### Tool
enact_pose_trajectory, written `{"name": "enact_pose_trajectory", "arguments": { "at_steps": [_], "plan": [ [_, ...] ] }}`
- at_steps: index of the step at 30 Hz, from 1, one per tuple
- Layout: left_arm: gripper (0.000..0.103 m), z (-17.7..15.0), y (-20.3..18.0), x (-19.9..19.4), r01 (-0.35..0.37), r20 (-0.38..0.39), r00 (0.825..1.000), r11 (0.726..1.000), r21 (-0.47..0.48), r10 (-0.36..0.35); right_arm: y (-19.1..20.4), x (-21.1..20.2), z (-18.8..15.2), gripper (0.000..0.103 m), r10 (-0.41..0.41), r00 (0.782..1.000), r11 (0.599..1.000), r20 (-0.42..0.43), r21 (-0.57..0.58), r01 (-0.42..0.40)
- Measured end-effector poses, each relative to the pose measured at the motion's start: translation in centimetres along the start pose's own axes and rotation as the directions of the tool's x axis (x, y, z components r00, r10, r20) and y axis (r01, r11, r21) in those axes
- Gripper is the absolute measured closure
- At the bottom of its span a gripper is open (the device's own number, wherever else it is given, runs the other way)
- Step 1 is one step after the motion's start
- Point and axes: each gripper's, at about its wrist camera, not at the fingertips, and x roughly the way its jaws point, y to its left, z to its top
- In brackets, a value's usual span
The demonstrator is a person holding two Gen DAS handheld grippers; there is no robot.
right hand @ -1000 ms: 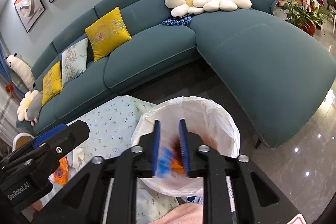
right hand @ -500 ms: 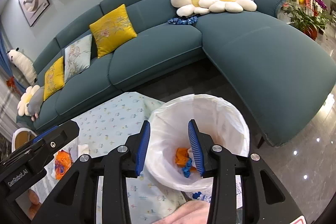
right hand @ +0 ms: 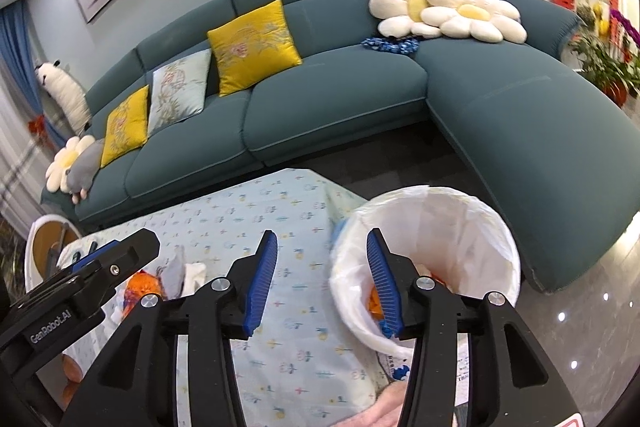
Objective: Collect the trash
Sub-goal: 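Move both open tools back to the table pile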
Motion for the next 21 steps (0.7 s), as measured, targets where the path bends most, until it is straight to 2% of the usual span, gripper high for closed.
{"name": "enact_pose_trajectory", "arguments": {
  "at_steps": [10,21],
  "plan": [
    [0.04,-1.6,7.3,-1.2,-0.058,-0.011,0.998,0.995,-0.086,0.057,6.3,1.1,-1.4,0.051,0.046,0.998,0.996,-0.034,-0.072,-0.048],
    [0.039,-4.4,17.5,-1.9,-0.152,-0.056,0.988,0.966,-0.209,0.143,14.2,4.3,-5.0,0.051,0.1,0.986,0.981,-0.132,-0.151,-0.12]
  ]
}}
